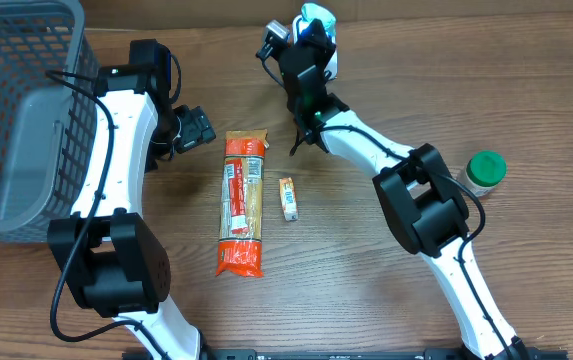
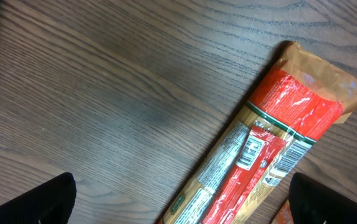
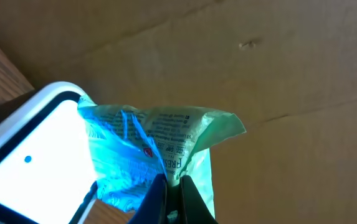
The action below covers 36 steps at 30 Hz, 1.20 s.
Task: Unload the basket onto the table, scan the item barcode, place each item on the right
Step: 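Hold the teal packet in front of the white scanner window, then carry the teal packet right and release it beside the jar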
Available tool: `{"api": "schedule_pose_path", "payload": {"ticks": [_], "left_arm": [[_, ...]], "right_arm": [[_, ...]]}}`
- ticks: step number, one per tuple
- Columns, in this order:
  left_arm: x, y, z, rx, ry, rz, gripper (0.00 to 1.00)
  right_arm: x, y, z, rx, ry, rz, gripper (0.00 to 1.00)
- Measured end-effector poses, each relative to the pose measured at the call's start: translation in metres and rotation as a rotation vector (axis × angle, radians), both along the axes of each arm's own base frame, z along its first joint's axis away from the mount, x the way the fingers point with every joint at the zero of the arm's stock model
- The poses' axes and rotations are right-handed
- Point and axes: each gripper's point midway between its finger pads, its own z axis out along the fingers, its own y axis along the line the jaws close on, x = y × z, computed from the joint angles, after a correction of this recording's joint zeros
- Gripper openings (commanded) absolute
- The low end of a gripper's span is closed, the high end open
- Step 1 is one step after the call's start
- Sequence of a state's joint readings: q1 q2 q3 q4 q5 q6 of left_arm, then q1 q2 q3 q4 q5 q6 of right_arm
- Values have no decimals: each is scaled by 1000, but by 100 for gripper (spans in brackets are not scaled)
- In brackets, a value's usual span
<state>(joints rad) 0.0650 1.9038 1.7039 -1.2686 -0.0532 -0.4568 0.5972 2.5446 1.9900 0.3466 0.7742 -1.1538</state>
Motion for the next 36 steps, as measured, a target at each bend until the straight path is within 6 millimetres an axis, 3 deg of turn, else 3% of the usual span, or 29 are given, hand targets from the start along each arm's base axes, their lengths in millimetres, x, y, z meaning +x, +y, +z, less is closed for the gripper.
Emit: {"api": "schedule_pose_path", "payload": {"ticks": [7,14,20,25,28,32,36], "left_arm": [[0,0,0,0,0,0,100],[0,0,0,0,0,0,100],[0,0,0,0,0,0,100],[0,0,0,0,0,0,100],[0,0,0,0,0,0,100],[0,0,0,0,1,0,100],[0,0,0,0,1,0,100]], "right_arm": [[-5,0,2,5,-10,-39,4],[-7,-8,19,76,-65,-90,3],[-21,-20,57,96,6,-111,4],[-56,-43,111,198,92,-145,4],[-91,-61,128,288,202,-165,4],[-142,-79,117,388,430,-182,4],[-197,-100,73,447,746,-265,4]]}}
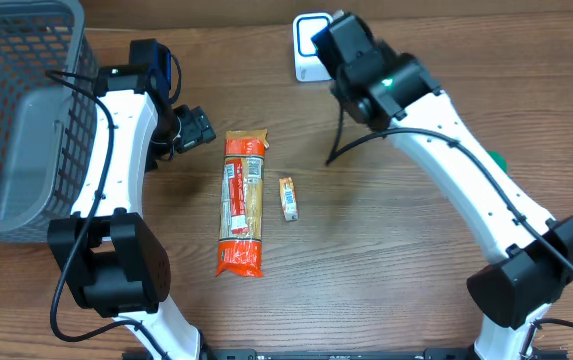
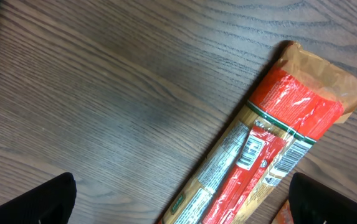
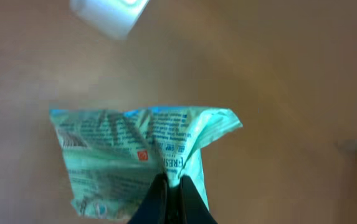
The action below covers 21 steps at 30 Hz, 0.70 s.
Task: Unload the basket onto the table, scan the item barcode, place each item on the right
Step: 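Carry the teal packet right and release it beside the jar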
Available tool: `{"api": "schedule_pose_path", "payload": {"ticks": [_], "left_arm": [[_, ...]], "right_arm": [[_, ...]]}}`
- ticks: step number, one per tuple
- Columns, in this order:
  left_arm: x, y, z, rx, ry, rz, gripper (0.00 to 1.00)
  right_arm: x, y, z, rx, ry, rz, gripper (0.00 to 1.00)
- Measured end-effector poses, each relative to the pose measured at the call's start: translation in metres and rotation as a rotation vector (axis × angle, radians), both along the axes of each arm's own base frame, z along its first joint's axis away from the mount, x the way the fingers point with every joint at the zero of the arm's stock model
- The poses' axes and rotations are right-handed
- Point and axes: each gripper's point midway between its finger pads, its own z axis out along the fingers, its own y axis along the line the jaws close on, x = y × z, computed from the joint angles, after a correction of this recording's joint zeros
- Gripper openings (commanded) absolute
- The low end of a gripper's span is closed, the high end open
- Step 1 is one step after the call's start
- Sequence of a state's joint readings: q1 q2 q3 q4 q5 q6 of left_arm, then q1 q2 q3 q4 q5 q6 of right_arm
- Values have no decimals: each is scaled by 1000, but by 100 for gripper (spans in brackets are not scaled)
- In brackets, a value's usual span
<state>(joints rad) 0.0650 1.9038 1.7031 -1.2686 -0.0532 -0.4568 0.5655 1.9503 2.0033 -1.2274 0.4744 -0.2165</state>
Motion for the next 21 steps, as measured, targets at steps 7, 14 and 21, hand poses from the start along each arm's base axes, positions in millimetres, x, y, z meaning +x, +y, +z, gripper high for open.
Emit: {"api": "schedule_pose_path", "payload": {"ticks": [7,14,21], "left_arm": [[0,0,0,0,0,0,100],[0,0,0,0,0,0,100],[0,0,0,0,0,0,100]], "right_arm": [[-68,-43,-81,47,433,-132,4],[-76,-76,-139,61,508,-238,4],[-59,-89,-153,110,448,-300,42]]}}
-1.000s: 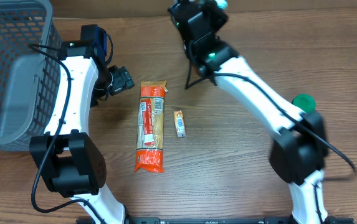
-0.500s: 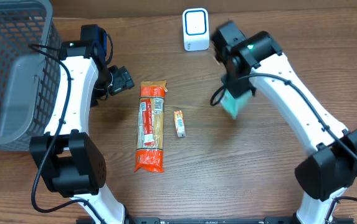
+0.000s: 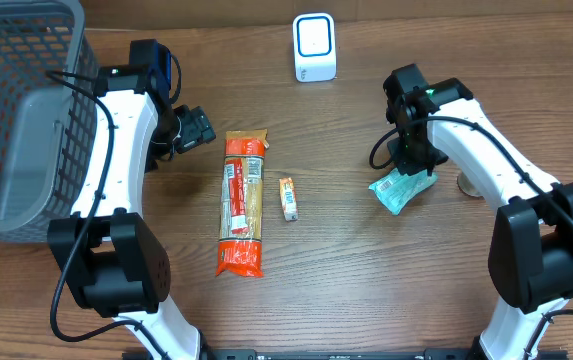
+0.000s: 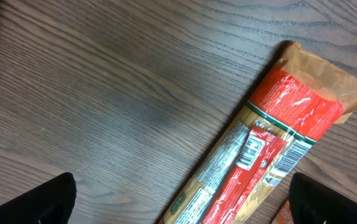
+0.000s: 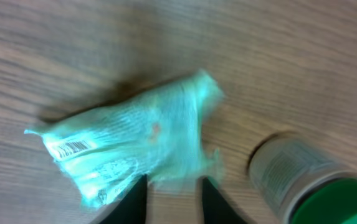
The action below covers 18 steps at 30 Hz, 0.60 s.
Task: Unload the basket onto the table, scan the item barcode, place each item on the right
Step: 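Carry the teal packet right and release it beside the jar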
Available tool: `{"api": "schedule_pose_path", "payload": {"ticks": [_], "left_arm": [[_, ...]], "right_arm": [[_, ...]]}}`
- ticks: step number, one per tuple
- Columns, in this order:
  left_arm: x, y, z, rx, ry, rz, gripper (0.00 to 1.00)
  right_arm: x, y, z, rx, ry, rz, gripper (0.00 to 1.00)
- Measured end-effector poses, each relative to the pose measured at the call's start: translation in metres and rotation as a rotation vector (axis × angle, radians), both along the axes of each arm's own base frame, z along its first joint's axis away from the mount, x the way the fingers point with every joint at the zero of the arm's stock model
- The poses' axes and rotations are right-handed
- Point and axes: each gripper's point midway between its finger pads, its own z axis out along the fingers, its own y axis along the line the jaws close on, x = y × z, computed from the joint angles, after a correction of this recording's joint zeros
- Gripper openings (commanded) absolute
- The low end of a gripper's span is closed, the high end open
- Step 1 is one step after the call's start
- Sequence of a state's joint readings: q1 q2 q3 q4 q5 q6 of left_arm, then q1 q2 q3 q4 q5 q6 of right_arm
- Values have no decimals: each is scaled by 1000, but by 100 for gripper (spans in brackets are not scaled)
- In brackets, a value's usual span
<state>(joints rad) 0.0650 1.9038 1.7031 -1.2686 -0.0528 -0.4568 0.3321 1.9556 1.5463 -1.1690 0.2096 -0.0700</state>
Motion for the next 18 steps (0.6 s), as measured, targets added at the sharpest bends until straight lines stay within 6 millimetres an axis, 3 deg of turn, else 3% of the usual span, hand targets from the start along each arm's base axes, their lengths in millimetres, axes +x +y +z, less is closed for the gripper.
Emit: {"api": "schedule_pose_path", "payload": {"ticks": [2,6,13,18], "left_arm": [[0,0,0,0,0,0,100],[0,0,0,0,0,0,100],[0,0,0,0,0,0,100],[0,0,0,0,0,0,100]], "right_arm": [[7,1,0,11,-29,-25,50],[20,12,1,84,-93,-121,45],[24,46,-2,293,-93,-318,36],[23,61,-26,360,-115,-373,36]]}}
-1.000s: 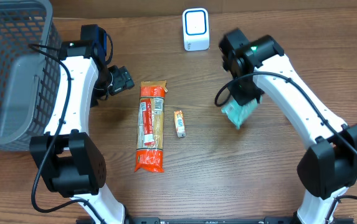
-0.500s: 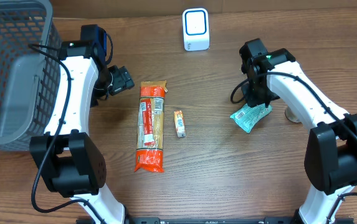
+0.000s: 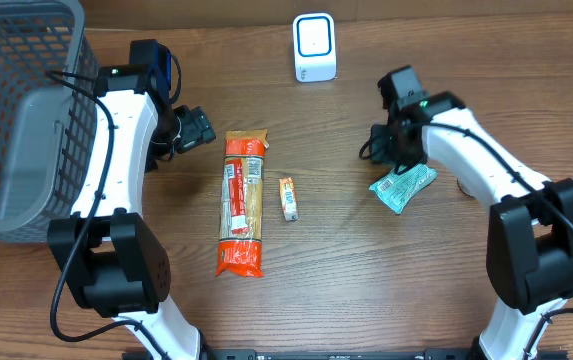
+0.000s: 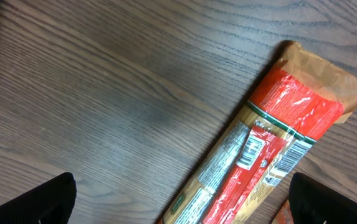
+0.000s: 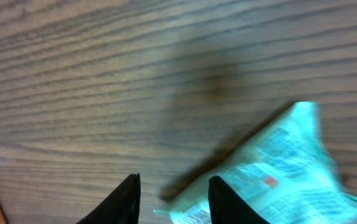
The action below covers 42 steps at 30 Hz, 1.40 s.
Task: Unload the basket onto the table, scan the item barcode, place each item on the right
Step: 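Carry the teal packet right and release it beside the jar, then move the right gripper over the small orange packet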
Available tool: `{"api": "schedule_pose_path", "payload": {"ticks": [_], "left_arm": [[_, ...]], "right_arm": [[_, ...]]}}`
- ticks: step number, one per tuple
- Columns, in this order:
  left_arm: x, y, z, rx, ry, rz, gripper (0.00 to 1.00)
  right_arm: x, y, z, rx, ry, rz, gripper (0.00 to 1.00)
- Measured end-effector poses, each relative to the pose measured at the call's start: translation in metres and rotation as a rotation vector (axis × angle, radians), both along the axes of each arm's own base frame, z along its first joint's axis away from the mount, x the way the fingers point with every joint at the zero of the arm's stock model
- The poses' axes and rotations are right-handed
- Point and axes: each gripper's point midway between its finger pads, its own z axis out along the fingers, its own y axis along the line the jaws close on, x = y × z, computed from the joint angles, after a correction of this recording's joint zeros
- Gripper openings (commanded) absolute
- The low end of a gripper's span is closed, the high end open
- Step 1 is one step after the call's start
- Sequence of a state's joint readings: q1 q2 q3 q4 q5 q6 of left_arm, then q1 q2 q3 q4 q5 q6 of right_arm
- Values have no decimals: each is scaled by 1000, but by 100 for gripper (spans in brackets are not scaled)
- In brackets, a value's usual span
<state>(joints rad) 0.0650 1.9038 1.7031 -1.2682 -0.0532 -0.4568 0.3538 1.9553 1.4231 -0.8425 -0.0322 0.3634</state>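
The white barcode scanner (image 3: 314, 47) stands at the back of the table. A crumpled teal bag (image 3: 402, 187) lies on the wood at the right and shows again in the right wrist view, teal bag (image 5: 284, 168). My right gripper (image 3: 390, 150) hangs open just left of it, and in its own view the right gripper (image 5: 173, 200) has nothing between its fingers. A long red and orange pasta pack (image 3: 242, 203) lies mid-table, with a small orange packet (image 3: 288, 198) beside it. My left gripper (image 4: 184, 205) is wide open above the pasta pack's (image 4: 259, 149) top end.
A grey wire basket (image 3: 16, 110) fills the left side of the table. The right arm's links reach over the table's right part, beyond the teal bag.
My right gripper has shifted left off the teal bag, which now lies to its right on the table. The left arm and the other items have not moved.
My right gripper was shut on the teal bag, holding it up at the scanner. Then it held the bag away from the scanner. Then the bag lay on the table beside a green-lidded jar with the gripper open over it. Now the gripper is left of it.
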Motion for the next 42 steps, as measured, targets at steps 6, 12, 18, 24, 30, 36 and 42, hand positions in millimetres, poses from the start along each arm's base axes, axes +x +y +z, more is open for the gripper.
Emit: {"api": "schedule_pose_path", "payload": {"ticks": [6,12,18,24,30,36,42], "left_arm": [[0,0,0,0,0,0,100],[0,0,0,0,0,0,100],[0,0,0,0,0,0,100],[0,0,0,0,0,0,100],[0,0,0,0,0,0,100],[0,0,0,0,0,0,100],[0,0,0,0,0,0,100]], "right_arm": [[-23,-4,-34,-21,44,-15,34],[-49,-40,-43,-188,130,-49,31],[-50,-71,-41,-302,134,-90,31],[-48,-85,-39,-350,128,-113,30],[-48,-93,-23,-354,107,-131,31],[-31,-51,24,-116,-4,-81,37],[-39,31,51,190,-21,64,42]]}}
